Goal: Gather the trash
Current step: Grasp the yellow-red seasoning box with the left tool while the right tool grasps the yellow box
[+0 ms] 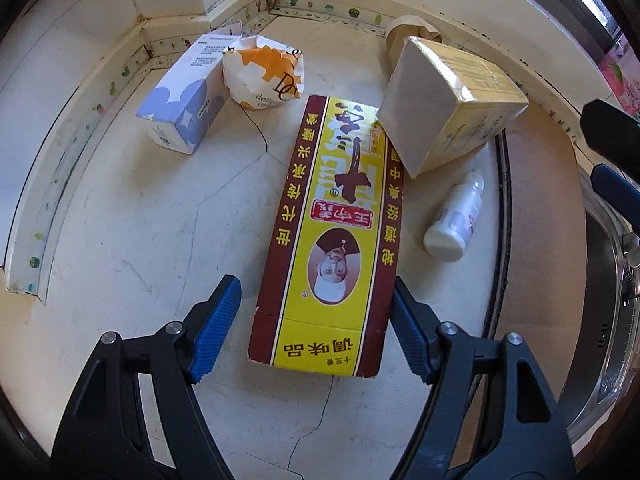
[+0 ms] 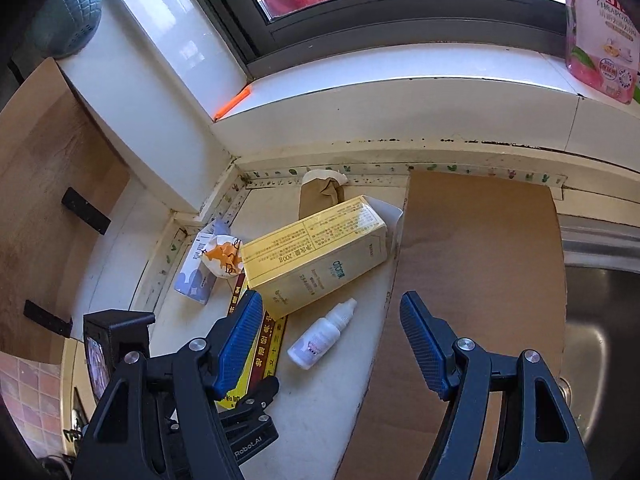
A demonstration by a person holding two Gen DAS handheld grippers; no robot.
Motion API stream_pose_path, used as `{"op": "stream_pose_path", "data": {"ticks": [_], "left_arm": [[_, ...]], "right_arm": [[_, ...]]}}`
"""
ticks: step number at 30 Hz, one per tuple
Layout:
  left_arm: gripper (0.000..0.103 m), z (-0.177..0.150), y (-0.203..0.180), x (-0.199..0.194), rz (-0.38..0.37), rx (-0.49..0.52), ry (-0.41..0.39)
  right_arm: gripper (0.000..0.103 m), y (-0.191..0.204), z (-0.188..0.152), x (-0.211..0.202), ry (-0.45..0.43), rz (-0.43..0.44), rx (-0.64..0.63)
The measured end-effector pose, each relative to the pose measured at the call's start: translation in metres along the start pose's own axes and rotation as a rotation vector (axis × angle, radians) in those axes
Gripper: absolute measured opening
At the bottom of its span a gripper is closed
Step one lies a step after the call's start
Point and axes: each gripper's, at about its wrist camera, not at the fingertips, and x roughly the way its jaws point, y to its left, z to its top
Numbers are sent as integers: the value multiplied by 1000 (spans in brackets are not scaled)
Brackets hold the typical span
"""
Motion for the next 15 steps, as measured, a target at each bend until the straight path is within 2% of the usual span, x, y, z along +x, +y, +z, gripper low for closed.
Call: {"op": "stream_pose_path", "data": {"ticks": [1, 5, 7, 9, 15], "left_arm": [[63, 1, 0, 1, -4, -2, -5], [60, 4, 8, -5, -7, -23, -27], [60, 4, 11, -9, 24, -20, -51], [59, 1, 13, -16, 52, -18, -81], [59, -4, 18, -39, 127, 5, -156]], "right_arm": [[72, 0, 0, 2, 4, 3, 5], [72, 1, 1, 11, 22, 18, 28], [72, 2, 2, 15, 30, 25, 39], [77, 4, 3, 18, 32, 30, 55], [84, 2, 16, 21, 21, 50, 178]]}}
